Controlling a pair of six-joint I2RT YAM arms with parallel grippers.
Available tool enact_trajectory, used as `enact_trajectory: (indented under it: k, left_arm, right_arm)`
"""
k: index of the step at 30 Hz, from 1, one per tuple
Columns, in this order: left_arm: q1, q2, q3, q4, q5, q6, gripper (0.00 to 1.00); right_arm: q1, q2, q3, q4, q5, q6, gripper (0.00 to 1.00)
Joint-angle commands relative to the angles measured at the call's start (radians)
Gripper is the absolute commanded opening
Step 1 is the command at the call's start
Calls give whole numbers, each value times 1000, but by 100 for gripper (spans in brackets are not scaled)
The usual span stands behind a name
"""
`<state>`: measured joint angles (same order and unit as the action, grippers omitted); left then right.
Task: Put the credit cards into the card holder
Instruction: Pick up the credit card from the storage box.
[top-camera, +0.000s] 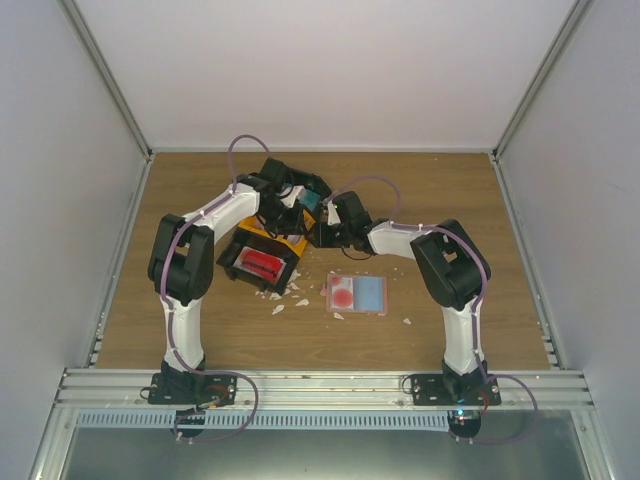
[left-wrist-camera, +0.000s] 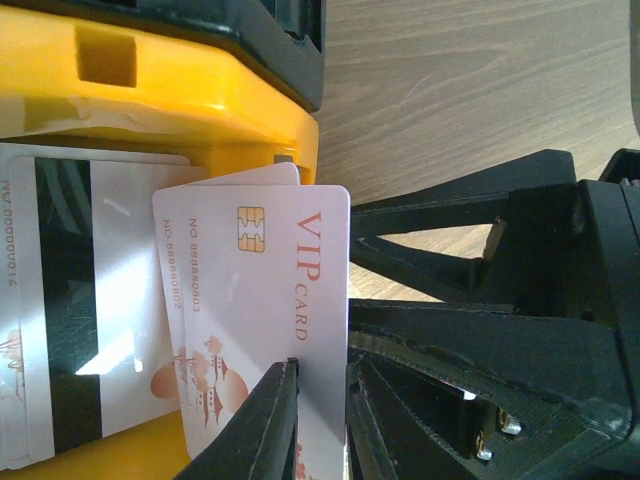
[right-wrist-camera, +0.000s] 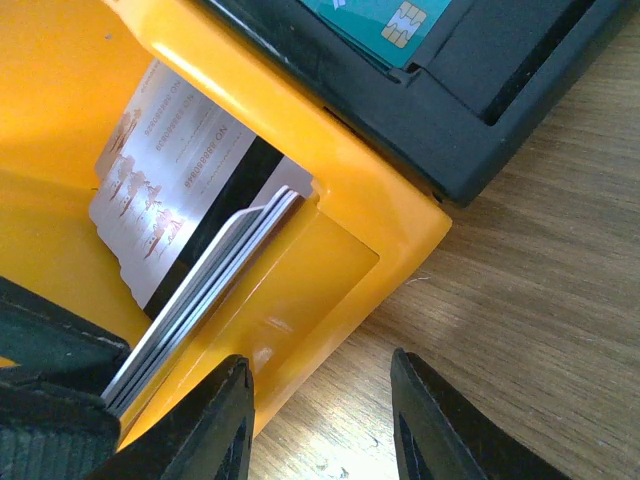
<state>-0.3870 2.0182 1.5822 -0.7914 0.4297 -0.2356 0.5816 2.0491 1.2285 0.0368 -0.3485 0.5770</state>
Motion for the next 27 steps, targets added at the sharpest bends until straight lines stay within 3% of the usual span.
enact_trajectory:
  k: [1, 10, 27]
  left_arm:
    - [-11, -42, 15, -2, 30, -1, 16]
    - [-12, -40, 15, -2, 6, -5, 4]
    - [-4, -102, 17, -20, -62, -13, 0]
  right_arm:
    - [-5, 1, -21, -40, 31, -5, 39]
    - [-6, 1, -17, -40, 27, -7, 39]
    - [-9, -6, -8, -41, 29, -7, 39]
